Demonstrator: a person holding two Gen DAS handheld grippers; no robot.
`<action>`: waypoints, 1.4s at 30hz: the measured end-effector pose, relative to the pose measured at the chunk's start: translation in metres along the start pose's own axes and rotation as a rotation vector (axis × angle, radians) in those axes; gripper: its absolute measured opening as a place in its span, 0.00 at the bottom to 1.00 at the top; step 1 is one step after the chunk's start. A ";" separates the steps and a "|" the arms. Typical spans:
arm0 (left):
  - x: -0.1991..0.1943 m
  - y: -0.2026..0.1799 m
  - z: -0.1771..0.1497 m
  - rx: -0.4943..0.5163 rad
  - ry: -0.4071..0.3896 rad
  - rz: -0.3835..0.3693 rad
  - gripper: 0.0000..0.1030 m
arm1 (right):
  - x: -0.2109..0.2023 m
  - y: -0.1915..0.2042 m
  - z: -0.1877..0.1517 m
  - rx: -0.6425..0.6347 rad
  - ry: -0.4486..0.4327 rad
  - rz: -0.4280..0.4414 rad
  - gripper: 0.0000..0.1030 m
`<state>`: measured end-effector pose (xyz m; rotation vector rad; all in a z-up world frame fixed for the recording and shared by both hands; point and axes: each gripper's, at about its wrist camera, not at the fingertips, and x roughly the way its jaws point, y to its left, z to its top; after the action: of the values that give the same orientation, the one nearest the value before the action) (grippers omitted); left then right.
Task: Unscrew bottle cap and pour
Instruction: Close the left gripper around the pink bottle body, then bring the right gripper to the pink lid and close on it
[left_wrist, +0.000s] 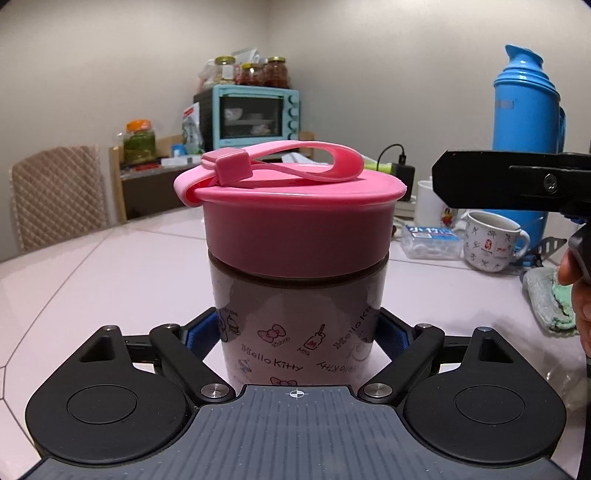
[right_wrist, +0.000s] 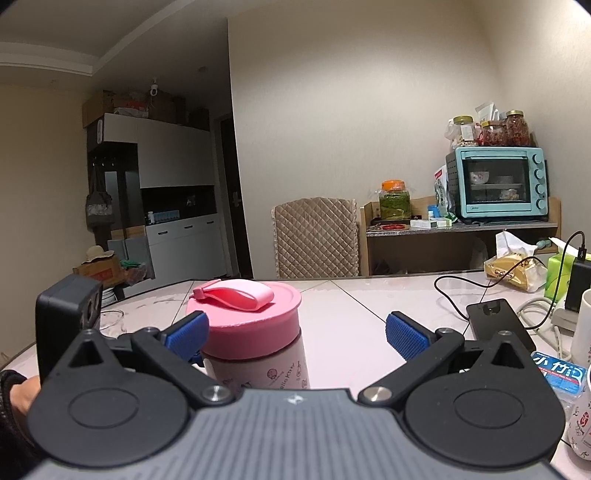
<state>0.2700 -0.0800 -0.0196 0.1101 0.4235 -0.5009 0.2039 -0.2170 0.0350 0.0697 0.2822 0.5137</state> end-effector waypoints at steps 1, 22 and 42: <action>0.000 0.000 0.000 0.000 -0.002 0.000 0.88 | 0.000 0.000 0.000 0.001 0.000 0.001 1.00; -0.021 0.010 0.003 0.007 -0.033 0.059 0.87 | -0.003 0.006 0.003 -0.008 -0.005 0.019 1.00; -0.063 0.046 -0.022 -0.035 0.006 0.157 0.87 | 0.013 0.051 0.003 -0.043 -0.004 0.142 1.00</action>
<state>0.2344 -0.0072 -0.0127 0.1100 0.4261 -0.3381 0.1915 -0.1656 0.0414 0.0495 0.2631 0.6607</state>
